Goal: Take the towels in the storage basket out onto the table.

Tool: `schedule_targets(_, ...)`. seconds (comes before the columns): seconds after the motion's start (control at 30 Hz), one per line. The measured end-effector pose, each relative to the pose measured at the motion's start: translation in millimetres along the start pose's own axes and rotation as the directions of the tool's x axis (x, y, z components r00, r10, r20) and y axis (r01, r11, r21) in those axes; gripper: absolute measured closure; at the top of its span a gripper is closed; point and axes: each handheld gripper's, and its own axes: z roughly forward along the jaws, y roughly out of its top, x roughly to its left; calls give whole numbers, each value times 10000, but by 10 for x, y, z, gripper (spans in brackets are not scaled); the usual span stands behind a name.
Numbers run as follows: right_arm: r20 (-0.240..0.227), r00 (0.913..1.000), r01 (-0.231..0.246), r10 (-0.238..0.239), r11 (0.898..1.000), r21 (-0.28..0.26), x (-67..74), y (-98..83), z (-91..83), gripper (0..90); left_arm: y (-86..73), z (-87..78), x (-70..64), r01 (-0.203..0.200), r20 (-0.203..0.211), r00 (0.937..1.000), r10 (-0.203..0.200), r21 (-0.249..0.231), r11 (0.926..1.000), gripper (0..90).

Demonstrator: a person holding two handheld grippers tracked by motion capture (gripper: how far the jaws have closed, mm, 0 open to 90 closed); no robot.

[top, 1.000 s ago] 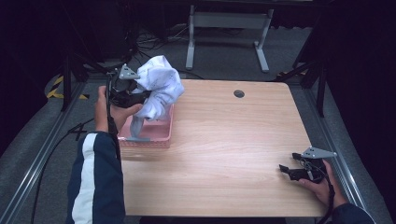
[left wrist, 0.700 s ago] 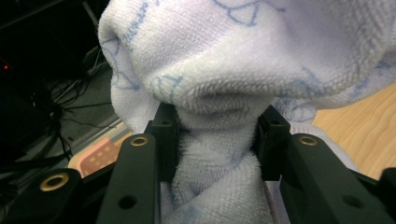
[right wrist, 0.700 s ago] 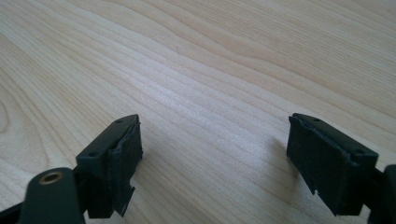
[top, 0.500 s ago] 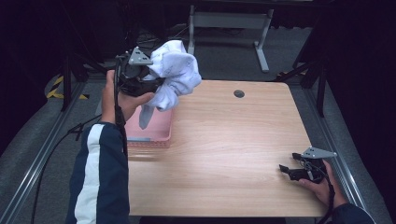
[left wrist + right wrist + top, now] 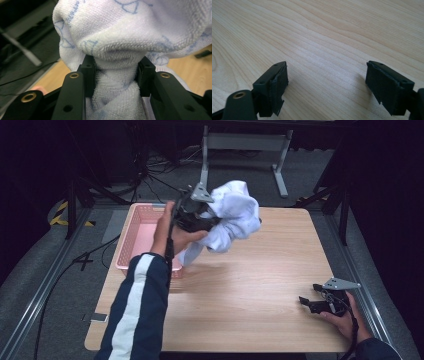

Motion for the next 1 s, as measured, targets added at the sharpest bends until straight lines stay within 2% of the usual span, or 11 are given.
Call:
schedule_targets(0.13,6,10000,-11,11,10000,-28,1,-1,2,184,-27,280,-144,-296,477,9985,281,314,9991,606)
schedule_targets(0.23,5,10000,-15,15,10000,-30,1,-1,3,184,-117,633,-342,-465,1301,9908,366,737,9962,601)
schedule_targets(0.27,5,10000,-15,15,10000,-30,1,-1,3,184,-117,633,-342,-465,1301,9908,366,737,9962,599)
schedule_targets(0.4,-3,10000,78,-78,10000,-1,-4,-1,1,184,-252,944,-531,-570,2150,9761,329,1068,9926,590)
schedule_targets(0.5,-1,10000,80,-80,10000,-1,-4,-1,1,184,-352,1140,-633,-596,2375,9710,258,1362,9889,553)
schedule_targets(0.6,-5,10000,59,-59,10000,14,-3,-1,0,184,-439,1255,-658,-226,2314,9728,-127,1490,9886,412)
schedule_targets(0.7,-18,10000,14,-14,10000,2,-1,0,0,184,-503,1236,-649,156,2252,9734,-423,1191,9928,294)
schedule_targets(0.77,-33,10000,23,-23,10000,2,-2,1,0,185,-520,1118,-619,360,1928,9799,-515,830,9959,249)
schedule_targets(0.83,-62,9999,118,-118,9999,16,-1,1,-3,204,-550,991,-601,502,1971,9784,-616,624,9968,199)
schedule_targets(0.9,-127,9998,121,-120,9999,82,9,7,-12,235,-625,852,-670,136,1826,9830,-216,450,9989,209)
schedule_targets(1.0,-423,9987,276,-281,9995,-132,59,66,-38,254,-840,774,-875,-747,1870,9807,576,856,9935,230)
